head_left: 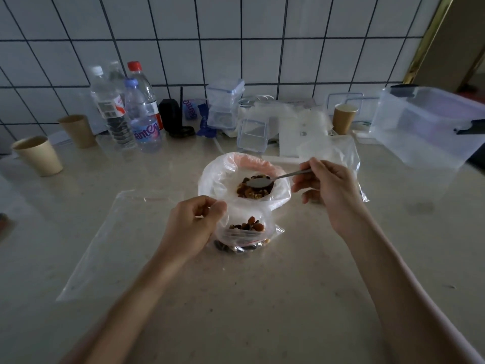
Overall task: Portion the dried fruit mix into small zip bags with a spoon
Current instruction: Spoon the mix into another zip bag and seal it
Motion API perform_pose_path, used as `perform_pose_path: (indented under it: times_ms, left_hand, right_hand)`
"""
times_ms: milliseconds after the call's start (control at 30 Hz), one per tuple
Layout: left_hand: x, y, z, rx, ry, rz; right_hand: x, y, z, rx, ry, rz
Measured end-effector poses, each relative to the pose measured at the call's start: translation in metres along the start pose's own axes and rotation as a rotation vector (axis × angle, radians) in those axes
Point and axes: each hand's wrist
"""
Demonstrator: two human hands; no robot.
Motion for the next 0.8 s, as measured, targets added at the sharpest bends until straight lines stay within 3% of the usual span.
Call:
perform_pose_path:
  times_ms: [200,567,700,800]
  left_hand:
    - [0.001,0.000,0.002,0.014,0.009,-0.016]
    - [0.002,-0.002,-0.002,0.008,0.029,-0.076]
    - [0.008,-0.011,0.007,-0.030,-0.077,-0.084]
    - [0.007,-0.015,0.012,0.125,-0.215,-0.062]
  right_hand:
    - [-0.001,-0.007,0.007,0.063,0.089,0.110]
    - [0.027,-0.004,0.018,0.381,0.156,-0.032]
    - [0.030,-0.012,0.008,0.789,0.116,0.040]
    - [0.041,-0.015,0.002,0.865,0.047,0.140]
Point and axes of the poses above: each hand's wrist, its own x-axis away from the middle knuckle, its own y-axis out of the palm, z = x × y, and after that the axes turned 7 degrees about -z, right-handed
